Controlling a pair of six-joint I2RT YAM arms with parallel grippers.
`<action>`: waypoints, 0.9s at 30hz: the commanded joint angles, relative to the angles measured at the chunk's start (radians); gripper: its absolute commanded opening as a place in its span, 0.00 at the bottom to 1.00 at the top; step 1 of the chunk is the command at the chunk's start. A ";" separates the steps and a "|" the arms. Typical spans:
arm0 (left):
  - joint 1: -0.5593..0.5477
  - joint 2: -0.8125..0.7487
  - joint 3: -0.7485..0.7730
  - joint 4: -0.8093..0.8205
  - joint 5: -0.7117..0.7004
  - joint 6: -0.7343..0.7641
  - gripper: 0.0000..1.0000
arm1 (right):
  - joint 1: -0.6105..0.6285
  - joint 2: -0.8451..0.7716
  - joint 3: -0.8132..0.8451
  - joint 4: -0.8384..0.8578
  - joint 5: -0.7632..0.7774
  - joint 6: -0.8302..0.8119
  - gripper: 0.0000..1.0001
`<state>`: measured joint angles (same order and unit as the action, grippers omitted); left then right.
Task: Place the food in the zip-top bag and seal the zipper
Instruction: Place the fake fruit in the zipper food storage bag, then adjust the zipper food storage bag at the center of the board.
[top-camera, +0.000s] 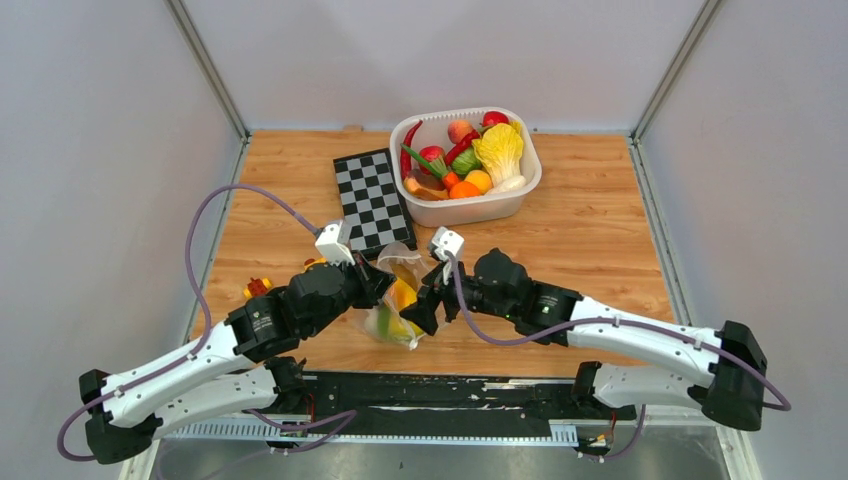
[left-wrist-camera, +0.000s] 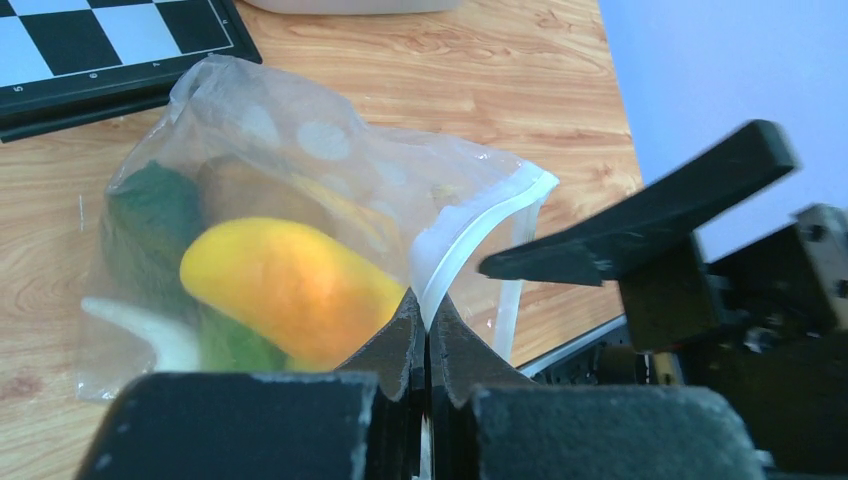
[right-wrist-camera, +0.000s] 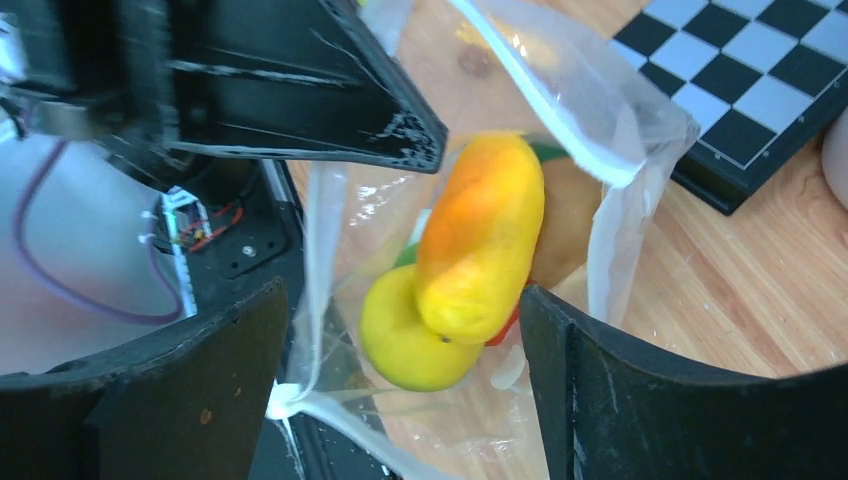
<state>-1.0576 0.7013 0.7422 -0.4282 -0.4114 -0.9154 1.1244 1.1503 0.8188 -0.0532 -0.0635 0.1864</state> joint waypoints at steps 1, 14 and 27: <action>0.001 0.002 0.003 0.050 -0.036 -0.016 0.00 | 0.001 -0.114 -0.029 0.087 -0.052 0.023 0.85; 0.000 0.018 0.003 0.059 -0.030 -0.017 0.00 | -0.012 -0.306 -0.167 -0.200 0.420 0.221 0.68; -0.001 -0.009 0.025 0.012 -0.049 0.000 0.00 | -0.022 -0.153 -0.123 -0.079 0.186 0.239 0.18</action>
<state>-1.0576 0.7219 0.7406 -0.4187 -0.4175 -0.9188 1.1046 1.0004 0.6266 -0.2192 0.2039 0.4370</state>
